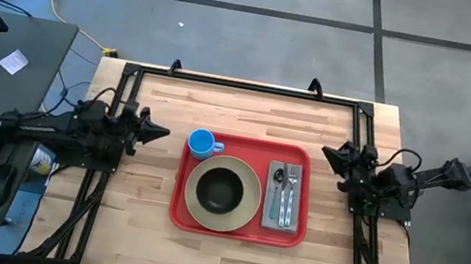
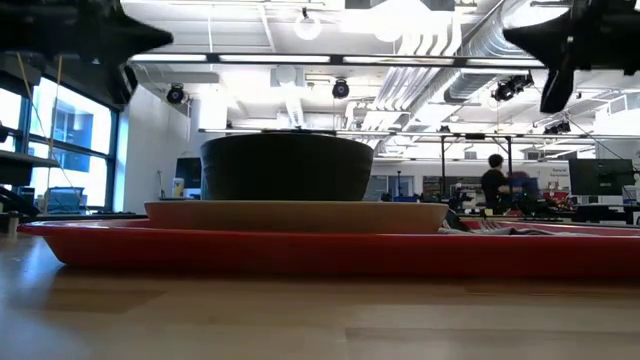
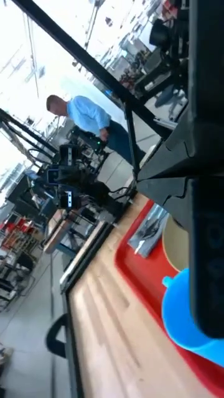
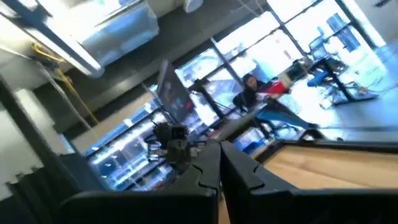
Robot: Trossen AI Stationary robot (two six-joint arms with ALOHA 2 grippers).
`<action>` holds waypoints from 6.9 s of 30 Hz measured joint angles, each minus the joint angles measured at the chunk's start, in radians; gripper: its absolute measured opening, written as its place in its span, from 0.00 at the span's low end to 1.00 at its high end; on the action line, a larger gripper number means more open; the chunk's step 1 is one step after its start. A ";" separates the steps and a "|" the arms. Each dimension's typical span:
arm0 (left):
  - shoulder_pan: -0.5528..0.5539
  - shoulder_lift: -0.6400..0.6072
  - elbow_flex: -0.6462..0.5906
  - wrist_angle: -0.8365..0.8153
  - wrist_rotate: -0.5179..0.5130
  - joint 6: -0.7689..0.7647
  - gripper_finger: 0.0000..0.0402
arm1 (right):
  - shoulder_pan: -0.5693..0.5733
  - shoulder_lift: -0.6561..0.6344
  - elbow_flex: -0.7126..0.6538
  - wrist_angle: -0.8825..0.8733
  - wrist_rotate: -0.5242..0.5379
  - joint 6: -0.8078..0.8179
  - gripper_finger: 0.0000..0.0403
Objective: Set up tray
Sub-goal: Return to Home Position
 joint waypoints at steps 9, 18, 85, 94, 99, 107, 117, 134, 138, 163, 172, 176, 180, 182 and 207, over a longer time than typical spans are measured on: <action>0.126 -0.001 -0.124 0.003 0.192 -0.091 0.05 | 0.000 -0.017 -0.007 -0.123 0.044 0.023 0.00; 0.133 -0.001 -0.202 0.013 0.299 -0.105 0.05 | 0.000 -0.016 -0.007 -0.266 -0.137 -0.025 0.00; 0.132 0.009 -0.218 0.008 0.146 0.418 0.41 | -0.274 -0.016 -0.008 -0.485 -0.570 -0.221 0.00; 0.132 0.009 -0.218 0.008 0.143 0.418 0.41 | -0.274 -0.016 -0.008 -0.485 -0.570 -0.221 0.00; 0.132 0.009 -0.218 0.008 0.143 0.418 0.41 | -0.274 -0.016 -0.008 -0.485 -0.570 -0.221 0.00; 0.132 0.009 -0.218 0.008 0.143 0.418 0.41 | -0.274 -0.016 -0.008 -0.485 -0.570 -0.221 0.00; 0.132 0.009 -0.219 0.009 0.143 0.418 0.41 | -0.274 -0.016 -0.008 -0.484 -0.570 -0.221 0.00; 0.132 0.009 -0.219 0.009 0.145 0.417 0.41 | -0.274 -0.016 -0.008 -0.485 -0.570 -0.221 0.00; 0.132 0.009 -0.219 0.009 0.147 0.417 0.41 | -0.274 -0.016 -0.008 -0.484 -0.570 -0.221 0.00; 0.132 0.009 -0.219 0.009 0.146 0.417 0.41 | -0.274 -0.016 -0.008 -0.484 -0.570 -0.221 0.00; 0.132 0.009 -0.219 0.009 0.142 0.417 0.41 | -0.274 -0.016 -0.008 -0.484 -0.570 -0.221 0.00; 0.132 0.009 -0.219 0.009 0.142 0.417 0.41 | -0.274 -0.016 -0.008 -0.484 -0.570 -0.221 0.00; 0.132 0.009 -0.219 0.009 0.143 0.417 0.41 | -0.274 -0.016 -0.008 -0.485 -0.570 -0.221 0.00; 0.132 0.009 -0.219 0.009 0.143 0.417 0.41 | -0.274 -0.016 -0.008 -0.484 -0.570 -0.221 0.00; 0.132 0.009 -0.219 0.009 0.144 0.417 0.41 | -0.274 -0.016 -0.008 -0.485 -0.570 -0.221 0.00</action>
